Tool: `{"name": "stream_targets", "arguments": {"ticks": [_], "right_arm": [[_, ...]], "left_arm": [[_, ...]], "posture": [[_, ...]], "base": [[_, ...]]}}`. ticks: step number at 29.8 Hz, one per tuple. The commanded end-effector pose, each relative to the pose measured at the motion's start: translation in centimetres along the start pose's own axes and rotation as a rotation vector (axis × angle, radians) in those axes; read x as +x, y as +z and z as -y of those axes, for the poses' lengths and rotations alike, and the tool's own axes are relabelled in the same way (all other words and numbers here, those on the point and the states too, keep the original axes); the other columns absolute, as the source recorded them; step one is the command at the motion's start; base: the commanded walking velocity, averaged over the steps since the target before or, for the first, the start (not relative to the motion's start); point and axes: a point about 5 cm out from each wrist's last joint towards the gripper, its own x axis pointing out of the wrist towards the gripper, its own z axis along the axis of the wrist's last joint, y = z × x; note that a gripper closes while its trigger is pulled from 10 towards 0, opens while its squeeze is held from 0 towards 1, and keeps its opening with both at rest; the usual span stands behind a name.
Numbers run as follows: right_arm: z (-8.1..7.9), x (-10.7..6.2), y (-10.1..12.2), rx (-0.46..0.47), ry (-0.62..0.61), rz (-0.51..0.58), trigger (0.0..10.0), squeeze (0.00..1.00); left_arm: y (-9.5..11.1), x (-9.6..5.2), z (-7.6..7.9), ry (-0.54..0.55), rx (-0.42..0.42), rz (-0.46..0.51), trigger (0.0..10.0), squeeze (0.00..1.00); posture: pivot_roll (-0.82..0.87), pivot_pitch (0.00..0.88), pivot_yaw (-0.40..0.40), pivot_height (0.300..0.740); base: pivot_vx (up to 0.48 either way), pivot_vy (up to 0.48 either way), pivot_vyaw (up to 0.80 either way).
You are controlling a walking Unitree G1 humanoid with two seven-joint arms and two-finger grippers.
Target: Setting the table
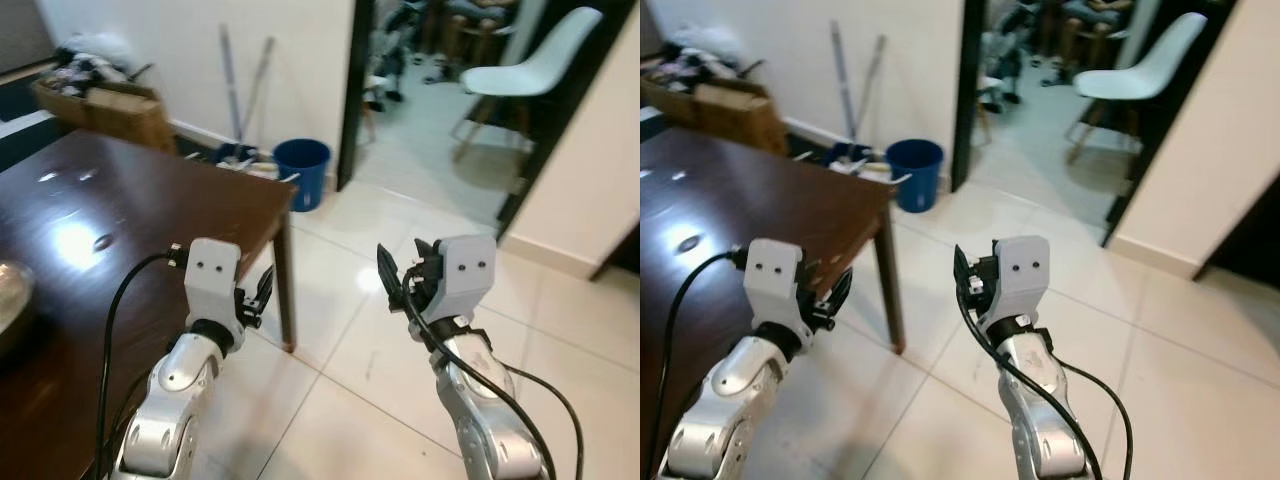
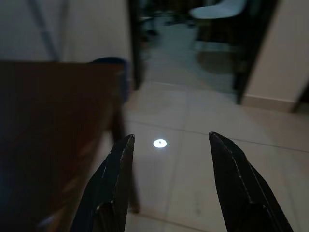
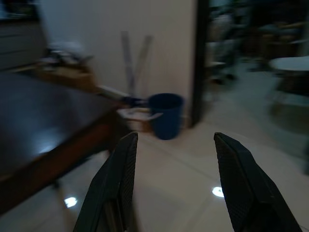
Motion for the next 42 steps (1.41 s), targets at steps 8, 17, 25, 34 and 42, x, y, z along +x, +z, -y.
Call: {"name": "stream_targets", "arguments": {"ticks": [8,17,25,34,42], "right_arm": [[1.5,-3.7,-7.5,-0.121,0.028,-0.26,10.0,0.0],[3.0,-7.0,-12.4,-0.158,0.015,-0.454,10.0,0.0],[2.6,-8.4,-14.5,-0.138,0.014,-0.515,10.0,0.0],[2.5,-8.5,-14.9,-0.141,0.021,-0.506,10.0,0.0],[2.5,-8.4,-15.1,-0.144,0.023,-0.495,10.0,0.0]], "left_arm": [[-5.7,-2.8,-2.3,0.062,0.107,-0.205,10.0,0.0],[-11.6,-5.4,-4.2,0.159,0.146,-0.427,10.0,0.0],[-14.7,-6.7,-5.1,0.226,0.073,-0.548,10.0,0.0],[-15.6,-6.6,-4.9,0.22,0.013,-0.552,10.0,0.0],[-16.1,-6.4,-4.8,0.211,0.024,-0.56,10.0,0.0]], "posture": [[-0.06,0.0,0.088,0.74],[-0.06,0.0,0.089,0.74],[-0.06,0.0,0.087,0.74],[-0.07,0.0,0.088,0.74],[-0.06,0.0,0.088,0.74]], "base": [[0.0,0.0,-0.8],[0.0,0.0,-0.8],[0.0,0.0,-0.8],[0.0,0.0,-0.8],[0.0,0.0,-0.8]]}}
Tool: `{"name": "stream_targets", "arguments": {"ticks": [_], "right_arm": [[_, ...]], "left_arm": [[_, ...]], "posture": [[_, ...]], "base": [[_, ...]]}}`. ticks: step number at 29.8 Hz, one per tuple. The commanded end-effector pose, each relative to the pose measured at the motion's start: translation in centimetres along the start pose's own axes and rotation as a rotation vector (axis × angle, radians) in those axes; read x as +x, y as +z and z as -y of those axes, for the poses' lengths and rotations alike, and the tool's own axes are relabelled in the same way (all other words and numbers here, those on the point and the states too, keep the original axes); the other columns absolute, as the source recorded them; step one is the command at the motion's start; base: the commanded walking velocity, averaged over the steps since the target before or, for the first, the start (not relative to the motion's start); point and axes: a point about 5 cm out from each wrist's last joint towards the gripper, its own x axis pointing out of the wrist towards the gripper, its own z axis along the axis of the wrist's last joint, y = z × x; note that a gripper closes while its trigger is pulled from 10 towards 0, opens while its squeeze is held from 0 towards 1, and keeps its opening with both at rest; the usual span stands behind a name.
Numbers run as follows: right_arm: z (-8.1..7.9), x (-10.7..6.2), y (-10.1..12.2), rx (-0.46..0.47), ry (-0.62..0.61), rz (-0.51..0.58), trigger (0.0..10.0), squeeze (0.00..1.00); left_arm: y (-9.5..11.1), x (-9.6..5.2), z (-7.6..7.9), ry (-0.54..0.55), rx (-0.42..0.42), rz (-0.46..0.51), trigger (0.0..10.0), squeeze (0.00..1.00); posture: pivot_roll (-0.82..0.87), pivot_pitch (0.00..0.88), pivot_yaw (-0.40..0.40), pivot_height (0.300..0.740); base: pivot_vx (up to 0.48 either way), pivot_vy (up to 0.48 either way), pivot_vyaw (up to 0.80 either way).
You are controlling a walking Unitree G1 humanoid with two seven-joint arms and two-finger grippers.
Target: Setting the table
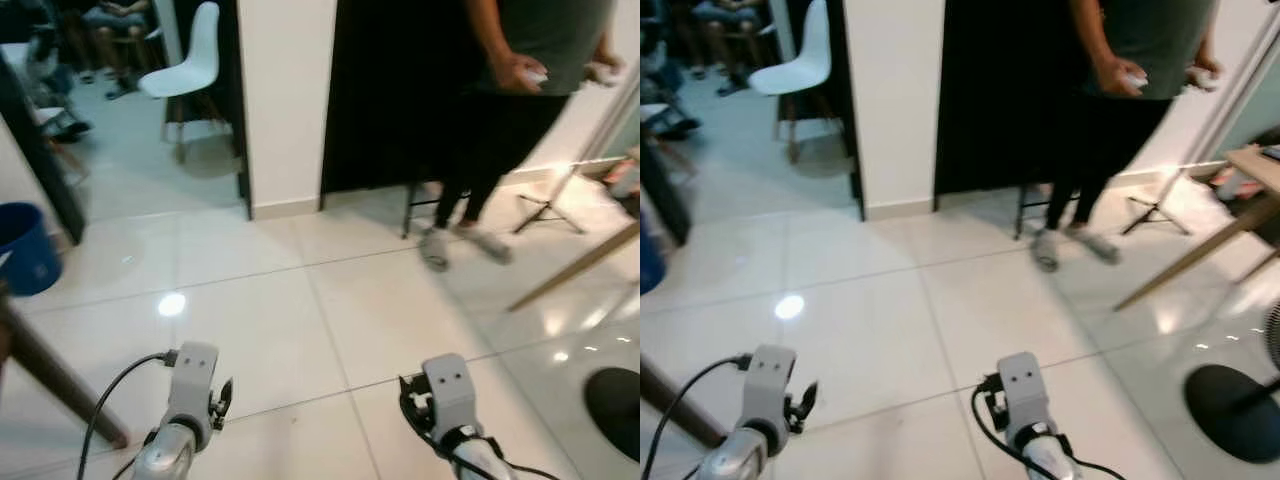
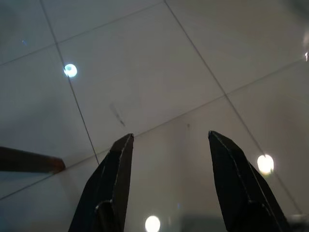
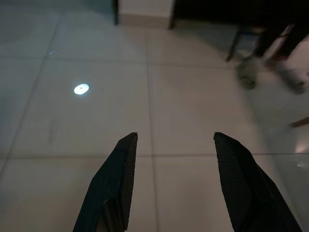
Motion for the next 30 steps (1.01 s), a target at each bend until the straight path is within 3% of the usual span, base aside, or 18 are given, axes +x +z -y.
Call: {"name": "stream_targets", "arguments": {"ticks": [1,30], "right_arm": [[0.04,-0.23,-0.77,0.0,-0.002,-0.03,10.0,0.0],[-0.04,-0.1,-0.98,0.005,-0.008,-0.02,10.0,0.0]], "left_arm": [[-0.38,0.03,0.02,0.004,-0.008,-0.014,10.0,0.0],[-0.29,0.45,0.09,0.002,0.005,0.003,10.0,0.0]], "posture": [[-0.06,0.0,0.088,0.74],[-0.06,0.0,0.094,0.74]], "base": [[0.0,0.0,-0.8],[0.0,0.0,-0.8]]}}
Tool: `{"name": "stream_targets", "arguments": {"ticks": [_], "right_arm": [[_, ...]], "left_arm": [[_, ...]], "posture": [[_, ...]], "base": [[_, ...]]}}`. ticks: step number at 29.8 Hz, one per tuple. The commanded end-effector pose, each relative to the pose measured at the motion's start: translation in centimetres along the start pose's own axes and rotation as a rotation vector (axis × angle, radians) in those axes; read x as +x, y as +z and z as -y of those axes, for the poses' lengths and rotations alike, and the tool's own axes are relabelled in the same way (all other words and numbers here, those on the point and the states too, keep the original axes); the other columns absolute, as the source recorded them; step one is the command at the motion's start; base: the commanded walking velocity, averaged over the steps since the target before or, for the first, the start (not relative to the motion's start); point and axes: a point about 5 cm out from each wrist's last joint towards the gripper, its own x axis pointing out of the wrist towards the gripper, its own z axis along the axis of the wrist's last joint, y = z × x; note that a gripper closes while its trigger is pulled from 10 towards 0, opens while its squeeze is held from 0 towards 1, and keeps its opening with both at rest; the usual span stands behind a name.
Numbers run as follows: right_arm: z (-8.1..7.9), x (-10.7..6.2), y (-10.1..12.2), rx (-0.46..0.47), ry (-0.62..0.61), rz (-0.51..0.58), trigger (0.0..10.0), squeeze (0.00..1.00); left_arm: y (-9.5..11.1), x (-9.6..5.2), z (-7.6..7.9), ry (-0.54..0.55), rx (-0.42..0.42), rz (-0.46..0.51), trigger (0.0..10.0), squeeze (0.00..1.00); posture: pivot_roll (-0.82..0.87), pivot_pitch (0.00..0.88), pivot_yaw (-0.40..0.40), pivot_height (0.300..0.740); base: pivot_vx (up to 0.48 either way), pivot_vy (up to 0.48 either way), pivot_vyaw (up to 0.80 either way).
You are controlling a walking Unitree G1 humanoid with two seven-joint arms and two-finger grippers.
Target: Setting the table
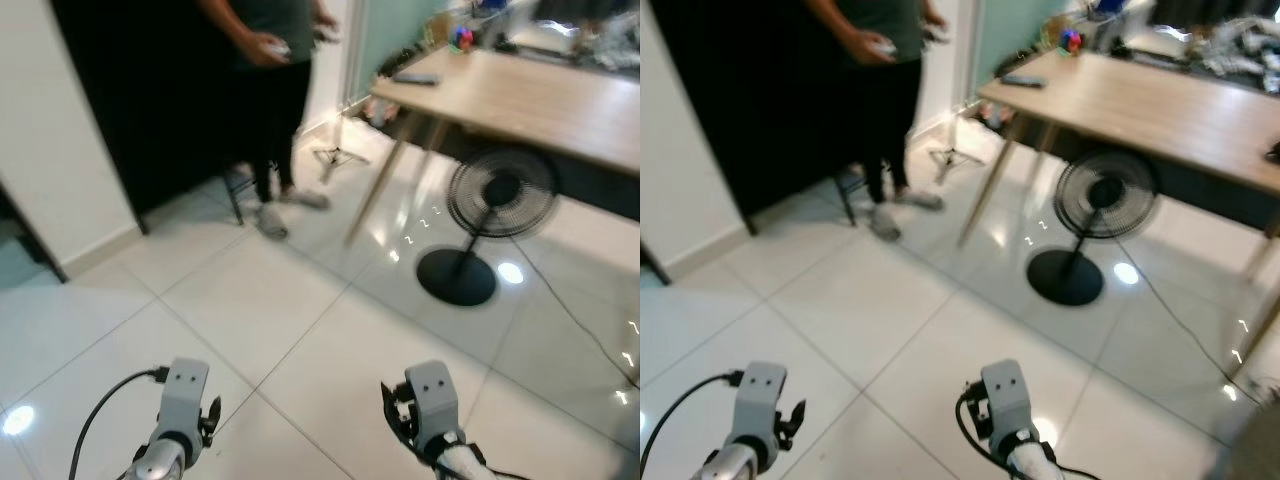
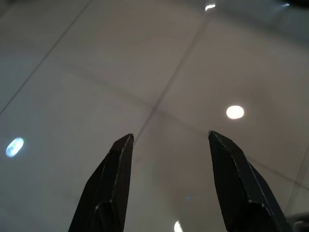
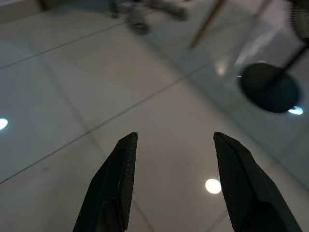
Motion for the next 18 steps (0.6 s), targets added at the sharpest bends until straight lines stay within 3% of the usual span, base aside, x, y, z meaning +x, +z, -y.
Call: {"name": "stream_targets", "arguments": {"ticks": [1,18], "right_arm": [[-0.17,-0.02,-0.19,0.007,0.001,-0.004,10.0,0.0],[-0.14,0.07,-0.24,0.005,0.0,-0.004,10.0,0.0]], "left_arm": [[-0.81,-0.29,-0.43,0.015,0.003,-0.025,10.0,0.0],[-0.73,-0.18,-0.41,0.015,0.0,-0.02,10.0,0.0]], "posture": [[-0.06,0.0,0.094,0.74],[-0.06,0.0,0.092,0.74]], "base": [[0.0,0.0,-0.8],[0.0,0.0,-0.8]]}}
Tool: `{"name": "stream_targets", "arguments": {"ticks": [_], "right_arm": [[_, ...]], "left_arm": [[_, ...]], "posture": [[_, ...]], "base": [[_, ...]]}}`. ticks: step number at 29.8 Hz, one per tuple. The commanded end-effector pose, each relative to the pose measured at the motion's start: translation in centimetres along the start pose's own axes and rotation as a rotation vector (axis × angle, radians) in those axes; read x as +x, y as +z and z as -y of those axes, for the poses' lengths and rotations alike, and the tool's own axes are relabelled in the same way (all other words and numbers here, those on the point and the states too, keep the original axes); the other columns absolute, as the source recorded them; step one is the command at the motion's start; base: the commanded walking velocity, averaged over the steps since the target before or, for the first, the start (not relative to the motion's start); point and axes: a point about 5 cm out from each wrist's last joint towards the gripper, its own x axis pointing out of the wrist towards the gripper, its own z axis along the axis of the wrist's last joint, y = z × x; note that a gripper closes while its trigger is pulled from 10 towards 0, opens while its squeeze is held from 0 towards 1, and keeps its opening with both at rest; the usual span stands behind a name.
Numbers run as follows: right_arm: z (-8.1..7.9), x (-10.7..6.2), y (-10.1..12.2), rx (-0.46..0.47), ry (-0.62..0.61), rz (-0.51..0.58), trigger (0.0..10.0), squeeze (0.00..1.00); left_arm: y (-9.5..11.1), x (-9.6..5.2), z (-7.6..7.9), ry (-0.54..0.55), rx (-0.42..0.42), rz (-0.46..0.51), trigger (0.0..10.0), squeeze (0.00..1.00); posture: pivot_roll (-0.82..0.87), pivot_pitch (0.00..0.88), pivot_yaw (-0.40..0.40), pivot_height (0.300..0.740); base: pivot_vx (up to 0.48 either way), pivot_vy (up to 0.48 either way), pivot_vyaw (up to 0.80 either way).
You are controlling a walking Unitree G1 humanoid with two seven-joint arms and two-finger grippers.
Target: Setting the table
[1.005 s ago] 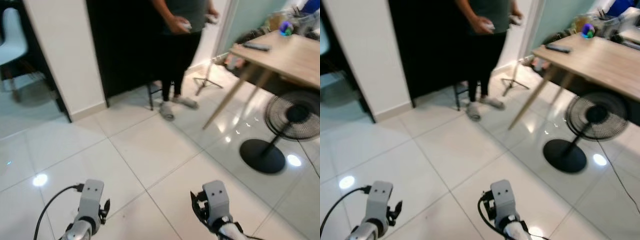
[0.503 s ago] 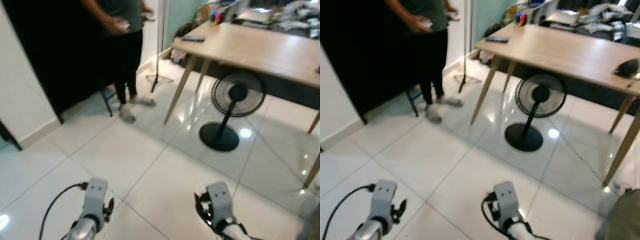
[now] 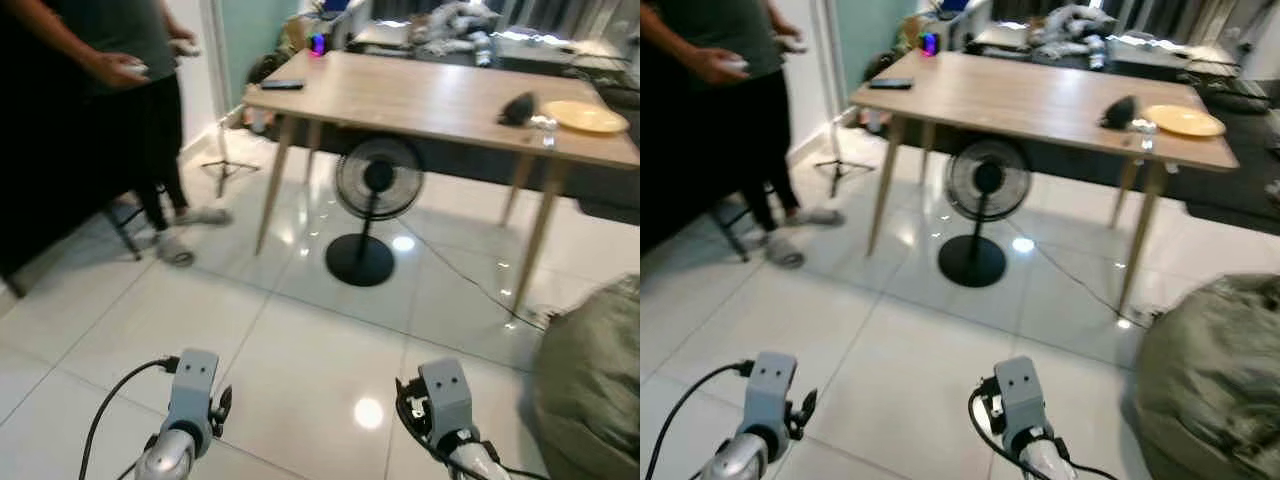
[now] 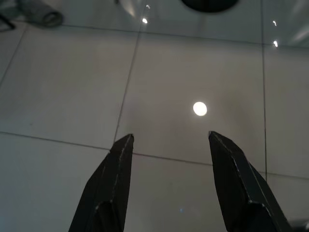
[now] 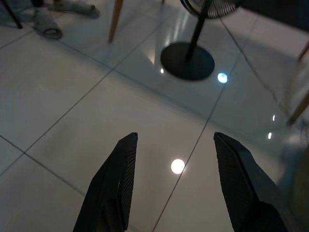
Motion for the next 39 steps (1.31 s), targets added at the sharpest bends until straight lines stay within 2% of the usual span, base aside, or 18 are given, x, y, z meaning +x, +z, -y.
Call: {"name": "stream_targets", "arguments": {"ticks": [1,16,22,23,25,26,28,30,35,39], "right_arm": [[-0.1,-0.1,-0.3,0.0,0.005,-0.011,10.0,0.0],[-0.1,-0.1,-0.3,0.001,0.003,-0.007,10.0,0.0],[0.0,0.5,1.2,0.05,-0.014,0.043,10.0,0.0],[0.1,0.8,2.2,0.07,-0.017,0.084,10.0,0.0],[0.1,1.0,3.0,0.083,-0.019,0.112,10.0,0.0],[0.1,1.2,4.0,0.105,-0.016,0.151,10.0,0.0],[-0.1,1.7,6.0,0.141,-0.004,0.221,10.0,0.0],[-0.2,2.1,7.3,0.149,0.005,0.263,10.0,0.0],[-0.3,2.3,8.4,0.152,0.011,0.295,10.0,0.0],[-0.3,2.5,10.0,0.17,0.008,0.34,10.0,0.0]], "left_arm": [[-0.5,-0.1,0.0,0.005,-0.004,-0.019,10.0,0.0],[-0.5,-0.2,0.1,0.003,-0.004,-0.012,10.0,0.0],[0.5,-0.1,-0.8,0.077,0.025,0.054,10.0,0.0],[1.4,-0.1,-1.4,0.138,0.07,0.1,10.0,0.09],[2.1,-0.1,-1.9,0.18,0.101,0.132,10.0,0.09],[2.9,-0.1,-2.4,0.228,0.109,0.167,10.0,0.15],[4.5,0.0,-2.9,0.28,0.096,0.219,10.0,0.13],[5.7,0.1,-2.9,0.287,0.08,0.256,10.0,0.13],[6.7,0.2,-2.7,0.28,0.068,0.289,10.0,0.13],[9.2,0.2,-1.7,0.247,0.047,0.371,10.0,0.12]], "posture": [[-0.06,0.0,0.092,0.74],[-0.06,0.0,0.091,0.74],[-0.06,0.0,0.091,0.74],[-0.06,0.0,0.091,0.74],[-0.06,0.0,0.091,0.74],[-0.05,0.0,0.088,0.74],[-0.05,0.0,0.086,0.74],[-0.04,0.0,0.084,0.74],[-0.04,0.0,0.084,0.74],[-0.04,0.0,0.088,0.74]], "base": [[0.0,0.0,-0.8],[0.0,0.0,-0.8],[0.0,0.0,-0.8],[0.48,0.0,-0.58],[0.48,0.0,-0.58],[0.48,0.0,0.0],[0.48,0.0,0.0],[0.48,0.0,0.0],[0.48,0.0,0.0],[0.48,0.0,0.0]]}}
